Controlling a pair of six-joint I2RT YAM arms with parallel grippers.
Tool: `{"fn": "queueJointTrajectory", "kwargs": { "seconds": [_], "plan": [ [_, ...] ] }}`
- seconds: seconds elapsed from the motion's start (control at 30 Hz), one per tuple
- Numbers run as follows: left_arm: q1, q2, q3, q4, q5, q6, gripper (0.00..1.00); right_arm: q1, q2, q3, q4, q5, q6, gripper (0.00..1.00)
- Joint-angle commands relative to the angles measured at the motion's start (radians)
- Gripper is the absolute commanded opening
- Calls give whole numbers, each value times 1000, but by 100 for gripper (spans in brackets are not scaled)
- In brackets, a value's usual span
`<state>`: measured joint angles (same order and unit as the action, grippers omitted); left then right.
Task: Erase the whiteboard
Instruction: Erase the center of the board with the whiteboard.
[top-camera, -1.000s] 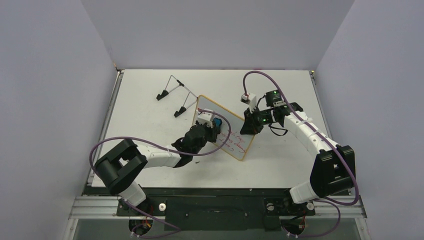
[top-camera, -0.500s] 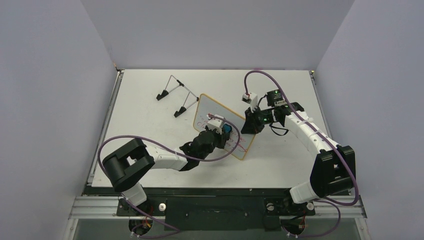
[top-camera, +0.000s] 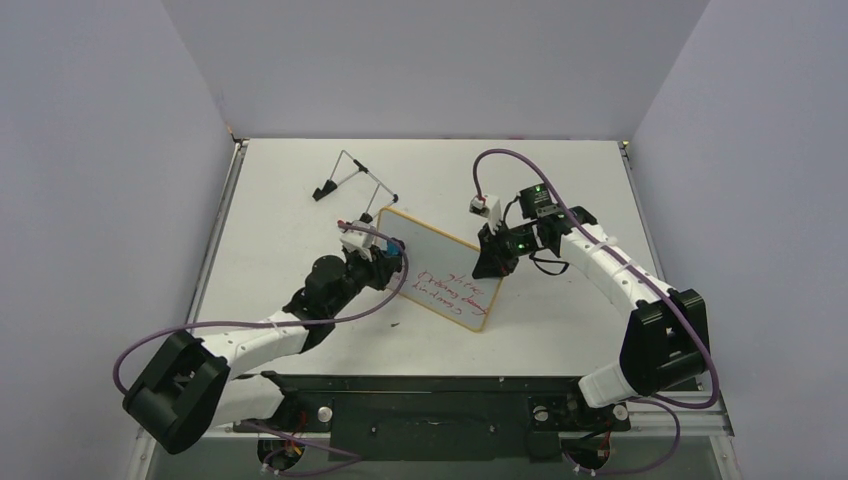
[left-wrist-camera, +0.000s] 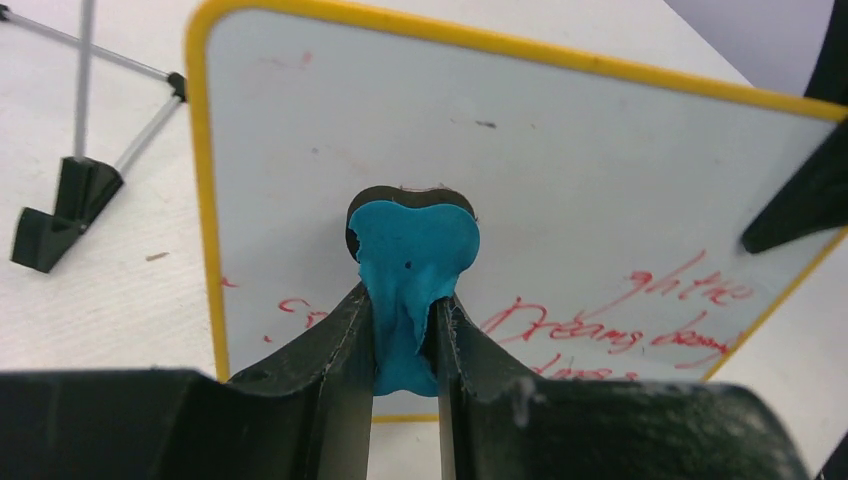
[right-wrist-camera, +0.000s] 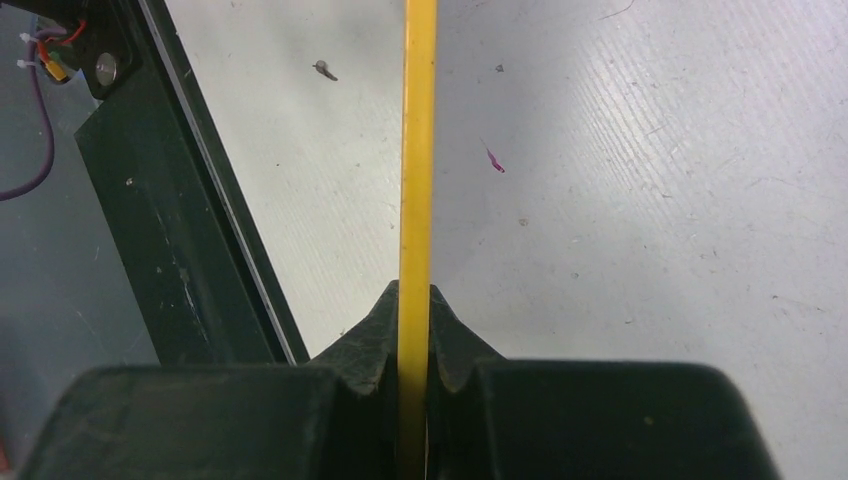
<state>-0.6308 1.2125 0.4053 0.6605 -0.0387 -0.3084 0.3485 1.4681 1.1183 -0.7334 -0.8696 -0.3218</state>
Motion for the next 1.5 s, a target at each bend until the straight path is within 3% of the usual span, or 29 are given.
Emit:
{"fn": "queueJointTrajectory", "kwargs": {
  "seconds": [0.0, 0.27, 0.53, 0.77, 1.0, 1.2, 1.47],
  "plan": [
    [-29, -2, -31, -21, 99, 48, 0, 8, 10, 16, 25, -34, 8, 0],
    [-211, 156, 70, -26, -205, 73, 0, 9, 12, 11, 44, -29, 30, 0],
    [-333, 292, 155, 10, -265, 64, 0, 10, 15, 10, 45, -31, 29, 0],
    [-482, 414, 251, 34, -410, 38, 0, 9, 8, 8, 44, -30, 27, 0],
    [-465, 386, 212, 36, -470, 36, 0, 9, 3, 9, 42, -33, 25, 0],
    [-370, 327, 134, 48, -410, 6, 0, 9, 3, 8, 43, -33, 24, 0],
    [-393, 358, 134, 101, -341, 27, 0, 9, 6, 7, 43, -32, 24, 0]
  ]
}}
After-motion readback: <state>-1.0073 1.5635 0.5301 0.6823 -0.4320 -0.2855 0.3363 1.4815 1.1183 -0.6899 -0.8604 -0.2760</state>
